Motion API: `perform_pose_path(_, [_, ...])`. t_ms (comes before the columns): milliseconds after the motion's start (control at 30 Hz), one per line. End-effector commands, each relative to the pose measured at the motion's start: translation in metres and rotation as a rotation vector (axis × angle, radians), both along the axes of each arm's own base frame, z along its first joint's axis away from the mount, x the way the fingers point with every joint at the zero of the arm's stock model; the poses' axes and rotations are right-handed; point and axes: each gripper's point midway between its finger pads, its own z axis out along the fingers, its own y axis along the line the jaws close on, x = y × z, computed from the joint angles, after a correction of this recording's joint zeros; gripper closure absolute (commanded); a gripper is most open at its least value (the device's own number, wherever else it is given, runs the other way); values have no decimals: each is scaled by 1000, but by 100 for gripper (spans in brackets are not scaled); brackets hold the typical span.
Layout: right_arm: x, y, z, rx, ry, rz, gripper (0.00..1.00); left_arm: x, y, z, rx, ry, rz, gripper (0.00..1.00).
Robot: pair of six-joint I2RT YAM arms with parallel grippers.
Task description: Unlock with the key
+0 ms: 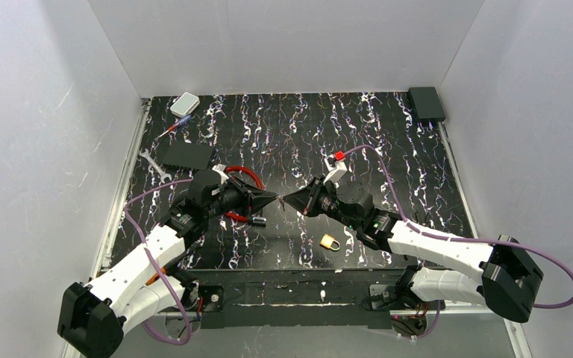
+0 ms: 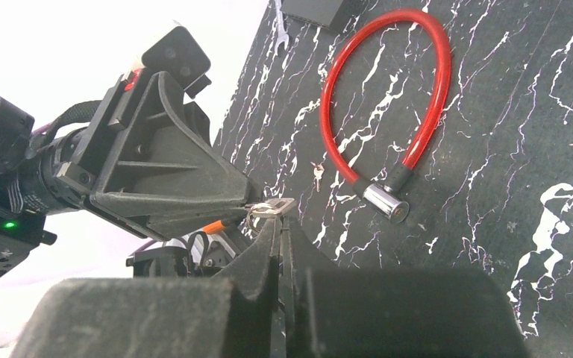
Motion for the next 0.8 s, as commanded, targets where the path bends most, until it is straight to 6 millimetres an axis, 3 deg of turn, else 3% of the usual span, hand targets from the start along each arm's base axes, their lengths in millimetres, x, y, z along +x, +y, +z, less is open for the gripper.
perform_pose_path(0, [-12,7,-5,-14,5,68,99,4,-5,20,-42,-55,-9,100])
perform_pose_path(233, [-12,4,-4,-44,-11,68,96,3,-4,19,-42,-54,-3,100])
perform_pose_path(367, [-9,-10,-6,-147,-46,45,61,3,-1,20,-38,-71,6,100])
perform_pose_path(600, [-12,-52,2,-241,-126,-24,36,2,2,13,9,-90,-6,100])
perform_pose_path(700, [-21,-46,27,-202,-184,48,24,-2,0,38,138,-300,-157,100])
perform_pose_path(733, [-23,-43,50,-170,-227,67,18,-5,7,45,279,-365,-231,100])
perform_pose_path(767, [-23,-43,57,-177,-230,74,15,-7,20,49,437,-409,-305,100])
